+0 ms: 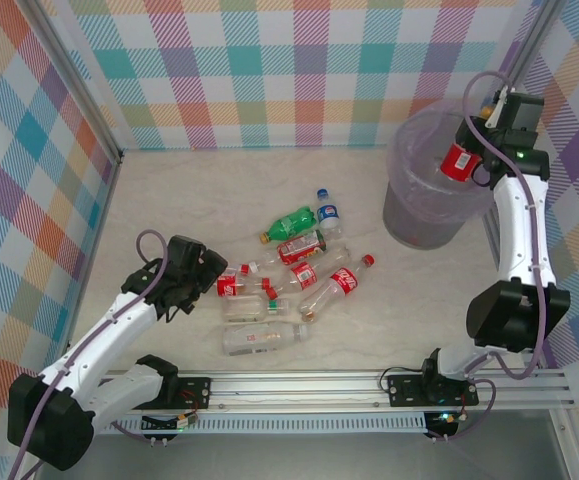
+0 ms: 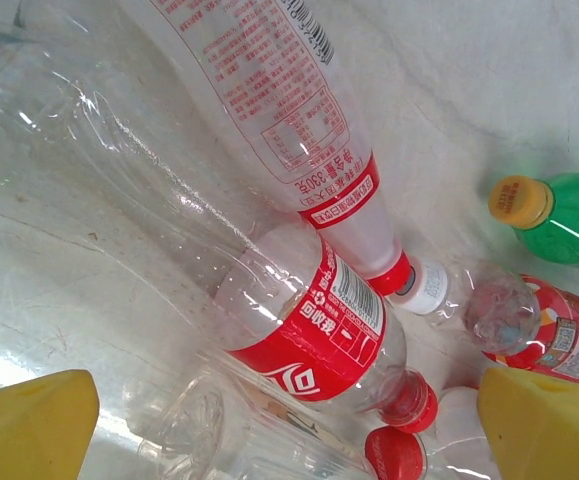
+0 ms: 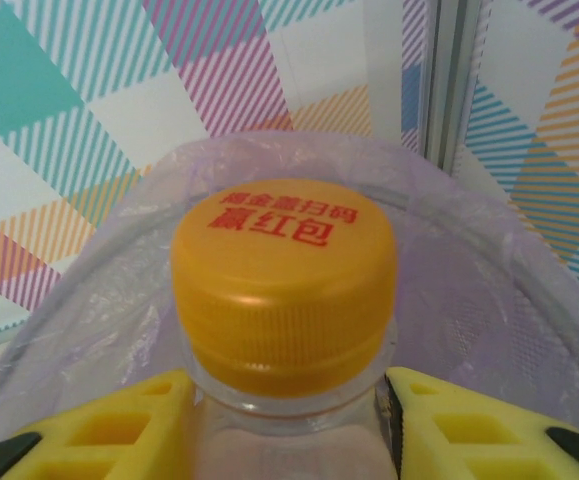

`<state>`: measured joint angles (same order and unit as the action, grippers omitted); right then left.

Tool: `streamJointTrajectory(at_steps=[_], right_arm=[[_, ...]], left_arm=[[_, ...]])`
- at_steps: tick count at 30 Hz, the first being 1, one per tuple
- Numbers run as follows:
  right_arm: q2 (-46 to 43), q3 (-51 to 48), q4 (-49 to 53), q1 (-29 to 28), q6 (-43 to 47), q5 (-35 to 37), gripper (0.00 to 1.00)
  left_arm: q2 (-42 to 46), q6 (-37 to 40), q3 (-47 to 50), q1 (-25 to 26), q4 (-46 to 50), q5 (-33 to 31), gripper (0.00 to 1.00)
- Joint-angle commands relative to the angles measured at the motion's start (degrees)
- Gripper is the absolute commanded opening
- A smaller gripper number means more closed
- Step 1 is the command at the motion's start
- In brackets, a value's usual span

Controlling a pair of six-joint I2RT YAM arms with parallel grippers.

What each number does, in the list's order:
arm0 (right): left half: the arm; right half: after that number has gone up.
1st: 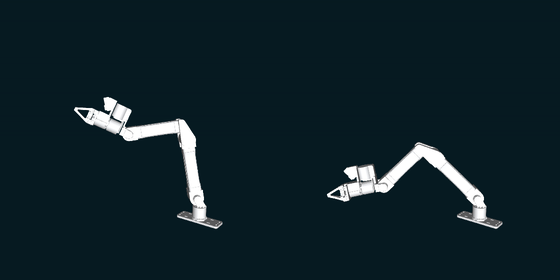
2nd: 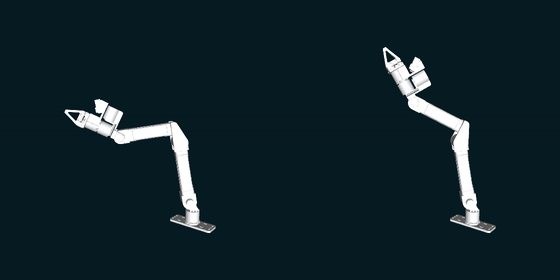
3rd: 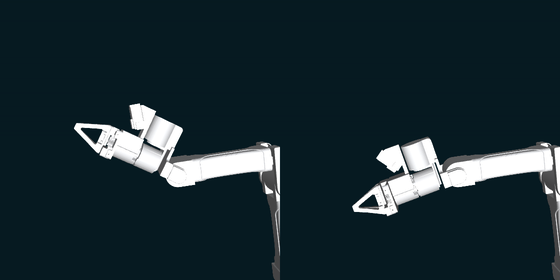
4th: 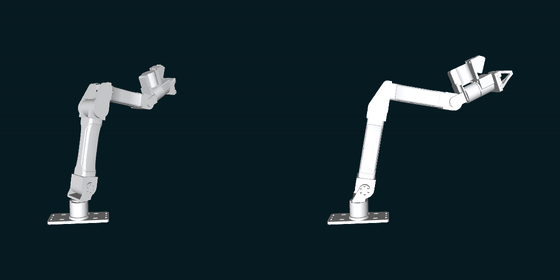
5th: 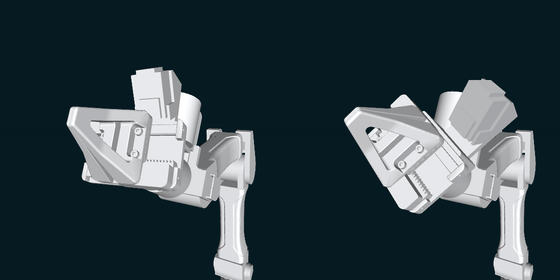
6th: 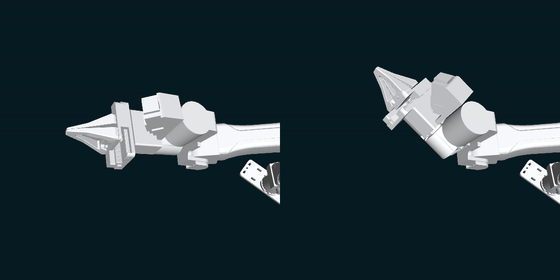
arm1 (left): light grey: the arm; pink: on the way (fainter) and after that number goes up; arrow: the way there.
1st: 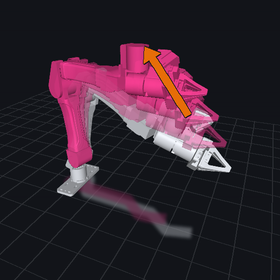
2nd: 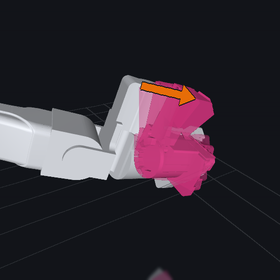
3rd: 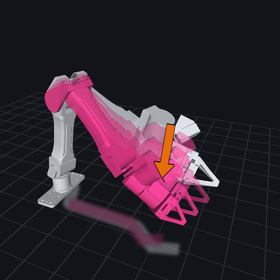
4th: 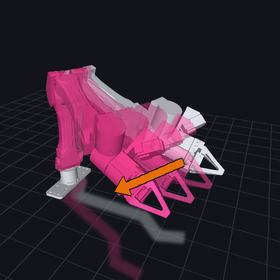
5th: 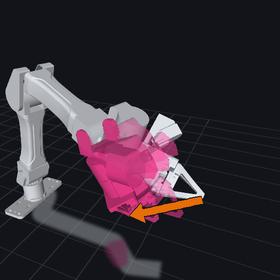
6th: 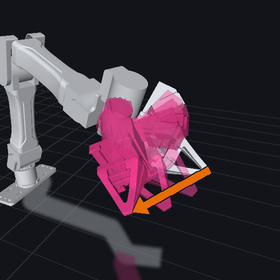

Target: Put the plastic bottles in the bin

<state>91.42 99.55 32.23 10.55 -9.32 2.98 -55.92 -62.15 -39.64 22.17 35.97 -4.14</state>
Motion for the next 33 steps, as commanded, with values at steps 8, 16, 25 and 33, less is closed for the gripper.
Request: streamJointTrajectory(at_steps=[8,16,25,33], right_arm=[[3.09,4.71,3.50,0.19,1.65,-1.17,0.77],[1.78,13.34,14.66,0.21,2.83,-6.01,0.97],[-7.35,10.12,21.03,0.17,-1.57,-19.93,0.99],[-16.02,-0.93,20.96,0.09,-4.55,-29.63,0.99]], left_arm=[[-4.13,-3.55,3.16,-0.64,-6.95,0.61,0.95],[-8.16,-7.70,3.62,-0.64,-11.48,0.51,0.94],[-5.98,-18.96,9.95,-0.55,-16.32,0.19,0.87],[-6.16,-22.50,13.34,-0.20,-19.14,1.93,0.87]])
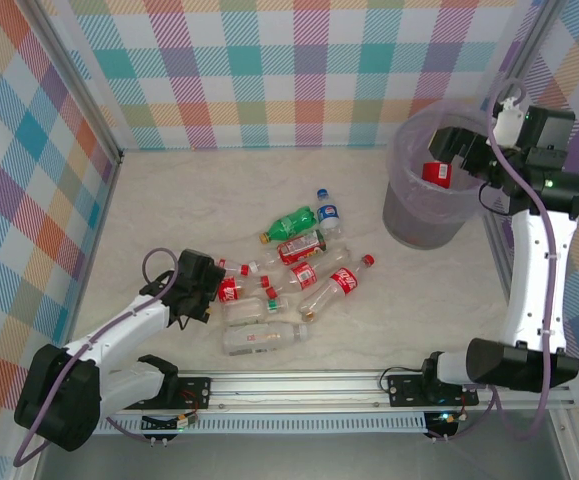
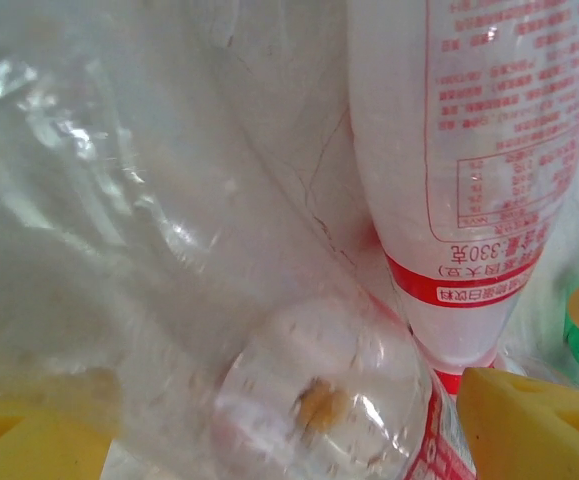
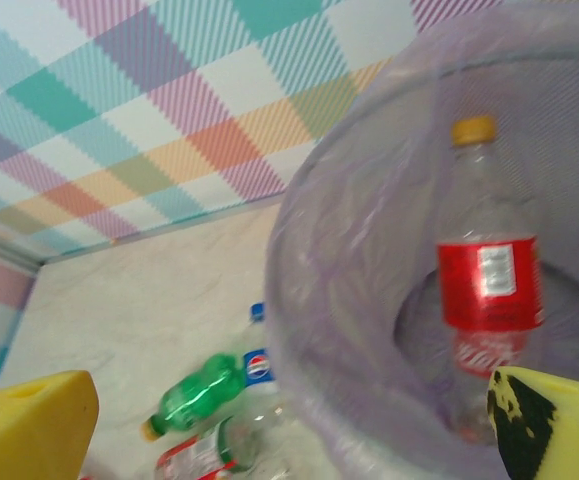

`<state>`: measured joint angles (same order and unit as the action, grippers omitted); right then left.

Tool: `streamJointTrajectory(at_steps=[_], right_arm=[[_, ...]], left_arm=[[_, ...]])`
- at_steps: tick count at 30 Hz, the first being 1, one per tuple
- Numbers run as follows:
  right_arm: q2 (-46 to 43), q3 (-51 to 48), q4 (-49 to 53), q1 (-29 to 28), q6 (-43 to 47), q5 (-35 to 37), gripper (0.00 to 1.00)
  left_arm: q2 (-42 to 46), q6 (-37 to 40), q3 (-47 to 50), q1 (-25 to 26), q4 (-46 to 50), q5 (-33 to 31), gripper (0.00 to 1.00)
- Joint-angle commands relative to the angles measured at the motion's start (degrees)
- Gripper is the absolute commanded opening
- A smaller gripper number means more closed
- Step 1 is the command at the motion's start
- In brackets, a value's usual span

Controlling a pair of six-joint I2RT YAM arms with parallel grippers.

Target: Put the plastic bottles in the bin

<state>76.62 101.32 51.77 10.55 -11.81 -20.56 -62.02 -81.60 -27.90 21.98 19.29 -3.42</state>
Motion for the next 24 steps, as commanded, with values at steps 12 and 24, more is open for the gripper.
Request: streamJointTrajectory(at_steps=[12,24], right_arm=[[-9.92,-12.52,3.40,0.20,-2.69,-9.42,0.98],[-14.87,-18.48,5.05,0.24,-3.13,-9.96,0.98]], left_arm=[[-4.35,-3.74,1.55,1.13,-5.90,0.94,0.62],[-0.66,2.11,-7.55,1.18,6.70,-5.33,0.46]])
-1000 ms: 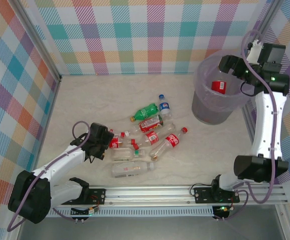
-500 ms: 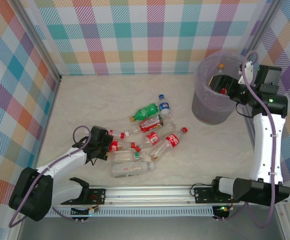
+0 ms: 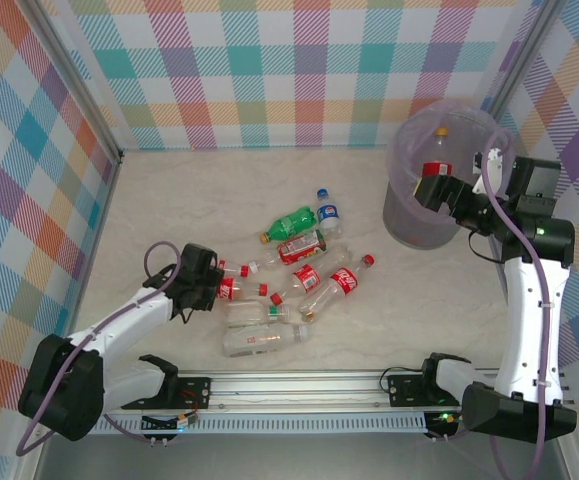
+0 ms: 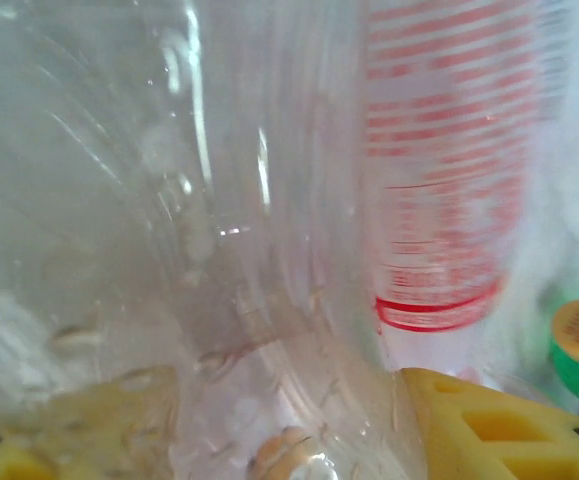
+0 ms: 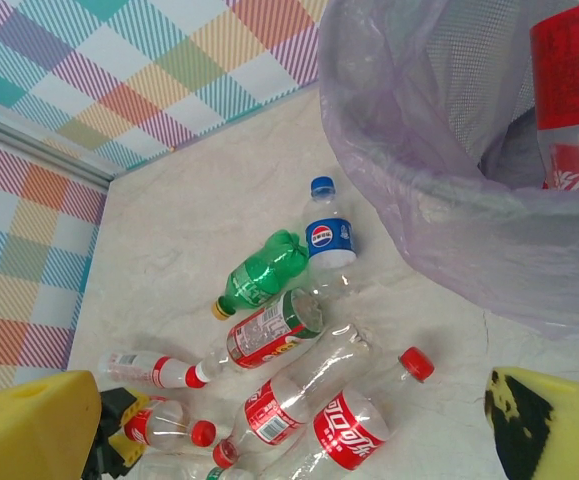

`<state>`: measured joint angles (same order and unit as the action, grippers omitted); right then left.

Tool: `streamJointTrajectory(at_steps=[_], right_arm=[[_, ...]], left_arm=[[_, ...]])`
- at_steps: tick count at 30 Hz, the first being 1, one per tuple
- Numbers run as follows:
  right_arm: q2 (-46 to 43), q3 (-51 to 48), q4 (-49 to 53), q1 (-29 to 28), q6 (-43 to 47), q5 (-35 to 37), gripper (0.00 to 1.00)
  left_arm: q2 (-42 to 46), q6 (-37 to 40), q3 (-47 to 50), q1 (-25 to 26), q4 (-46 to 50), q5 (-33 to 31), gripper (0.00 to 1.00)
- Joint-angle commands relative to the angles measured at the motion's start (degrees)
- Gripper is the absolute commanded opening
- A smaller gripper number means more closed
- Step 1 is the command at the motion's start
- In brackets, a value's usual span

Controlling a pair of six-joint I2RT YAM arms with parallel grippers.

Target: Put the plastic bottles in the bin

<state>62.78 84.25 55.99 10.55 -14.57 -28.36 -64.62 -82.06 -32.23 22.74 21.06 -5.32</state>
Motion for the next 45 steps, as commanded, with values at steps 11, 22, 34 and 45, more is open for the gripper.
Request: streamJointTrajectory(at_steps=[11,22,34,45], right_arm=[[-3.73,-10.40,-6.33,-0.91,-9.19,-13.45,0.96],[-6.23,-12.56,-13.53,-10.25,-13.20,-12.94,0.95],[0.91,-7.42,-16.72,-21.20,-13.57,-9.99,0.95],[9.86,-5.21,-23.85,-25.98,-15.66,-10.03,0.85]], left_arm=[[3.10,7.78,-11.23,2.40,7.24,-6.28,0.46],[-11.68,41.30,-31.80,11.18,-3.72,8.18,0.44],[-15.99,67.04,-35.96,21.18,-17.53,23.67,0.33],[-16.65,68.45,-35.93,23.76,-22.44,30.54,0.32]])
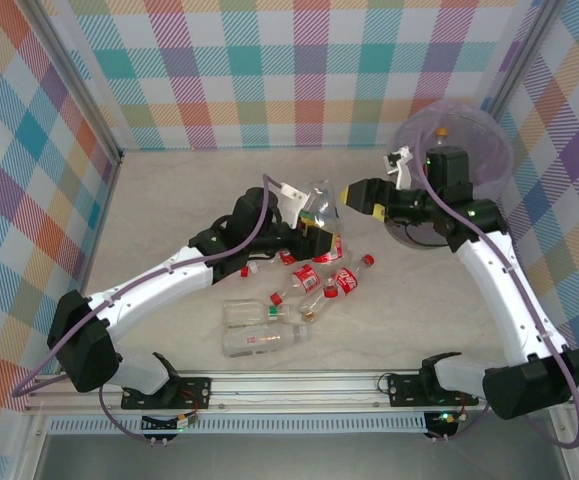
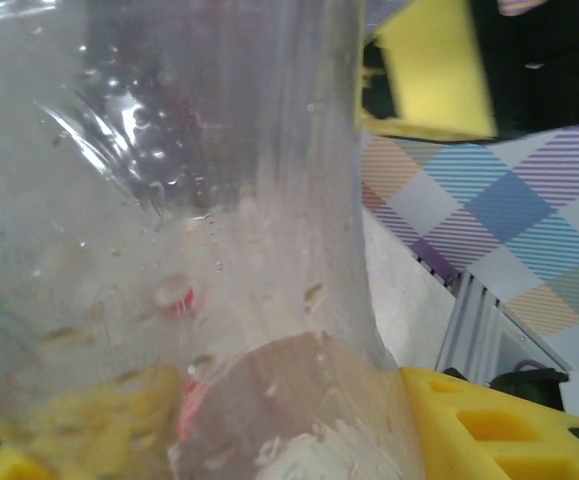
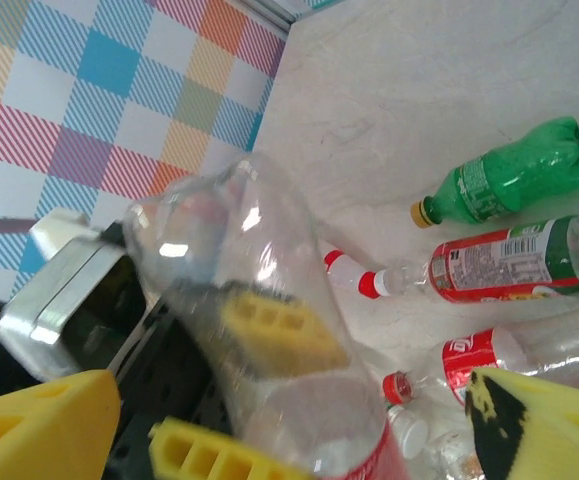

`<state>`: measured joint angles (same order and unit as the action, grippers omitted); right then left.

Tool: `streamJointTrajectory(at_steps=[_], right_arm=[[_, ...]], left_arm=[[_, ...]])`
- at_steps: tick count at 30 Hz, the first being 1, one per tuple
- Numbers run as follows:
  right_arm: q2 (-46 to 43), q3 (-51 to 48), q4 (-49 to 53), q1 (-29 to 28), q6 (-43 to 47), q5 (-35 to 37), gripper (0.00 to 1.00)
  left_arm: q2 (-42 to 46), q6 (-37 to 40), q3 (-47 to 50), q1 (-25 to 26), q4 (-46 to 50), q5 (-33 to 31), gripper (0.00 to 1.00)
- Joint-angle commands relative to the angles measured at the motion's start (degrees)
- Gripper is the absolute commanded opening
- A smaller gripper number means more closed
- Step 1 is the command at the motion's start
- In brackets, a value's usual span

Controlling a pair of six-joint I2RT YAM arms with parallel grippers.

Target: Put the plastic bottles in the bin

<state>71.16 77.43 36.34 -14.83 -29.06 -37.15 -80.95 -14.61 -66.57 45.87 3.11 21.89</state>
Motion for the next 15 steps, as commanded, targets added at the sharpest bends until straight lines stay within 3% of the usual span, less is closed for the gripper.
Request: streamJointTrajectory(at_steps=[1,9,15], right_arm=[[2.31,1.83,-4.54,-1.03,-0.93,-1.95,0.83],[5.19,0.21,-7.63,-4.17,0.94,-6.50,0.81],[6.90,0.09,-8.48,-4.86,1.28,-6.82,0.80]], left_arm=[[-0.39,0.10,-1.42,0.67,-5.35,3.31,0.32],[-3.10,-8.92,-0.47,0.71,-15.83,8.99,0.32],[-4.69,-9.68,-1.66,0.68,-15.86,10.14,0.33]])
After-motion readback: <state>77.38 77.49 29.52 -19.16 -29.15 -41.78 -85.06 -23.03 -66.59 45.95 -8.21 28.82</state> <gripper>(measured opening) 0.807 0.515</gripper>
